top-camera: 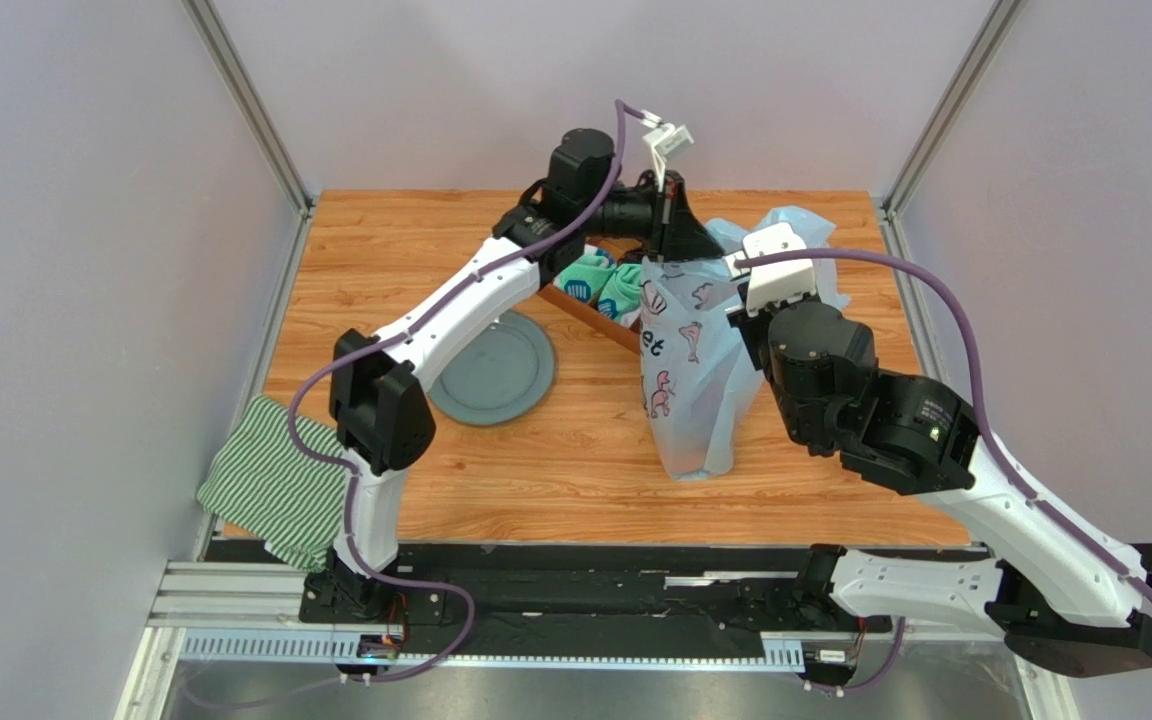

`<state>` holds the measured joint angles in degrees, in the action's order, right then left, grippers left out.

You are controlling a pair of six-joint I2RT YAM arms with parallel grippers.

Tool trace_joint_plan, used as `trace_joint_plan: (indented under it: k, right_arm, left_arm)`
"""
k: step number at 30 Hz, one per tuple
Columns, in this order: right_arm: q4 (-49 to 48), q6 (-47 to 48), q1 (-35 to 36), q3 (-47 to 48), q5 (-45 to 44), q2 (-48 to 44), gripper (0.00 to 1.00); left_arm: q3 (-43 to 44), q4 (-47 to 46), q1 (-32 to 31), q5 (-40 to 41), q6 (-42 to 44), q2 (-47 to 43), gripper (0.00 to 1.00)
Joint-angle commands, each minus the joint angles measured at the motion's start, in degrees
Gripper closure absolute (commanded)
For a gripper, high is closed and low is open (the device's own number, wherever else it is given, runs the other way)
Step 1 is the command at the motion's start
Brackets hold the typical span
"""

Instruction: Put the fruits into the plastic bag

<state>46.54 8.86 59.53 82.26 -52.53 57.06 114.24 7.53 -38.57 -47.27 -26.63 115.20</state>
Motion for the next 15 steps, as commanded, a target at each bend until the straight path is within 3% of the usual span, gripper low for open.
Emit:
trace_joint_plan:
  k: [1, 14, 15]
  right_arm:
    - [-2.9, 1.2, -0.1, 3.8, -5.3, -1.4, 1.00]
    - [-6.0, 1.5, -0.5, -1.7, -5.4, -2.1, 1.00]
    - [-5.9, 1.1, -0.6, -2.2, -5.4, -2.1, 0.99]
  left_arm:
    - [7.9, 1.7, -2.7, -4.6, 1.8, 3.9, 1.00]
    - [8.9, 4.1, -3.1, -1.7, 3.8, 9.6, 1.00]
    - [8.9, 4.2, -3.1, -1.7, 4.3, 9.8, 0.96]
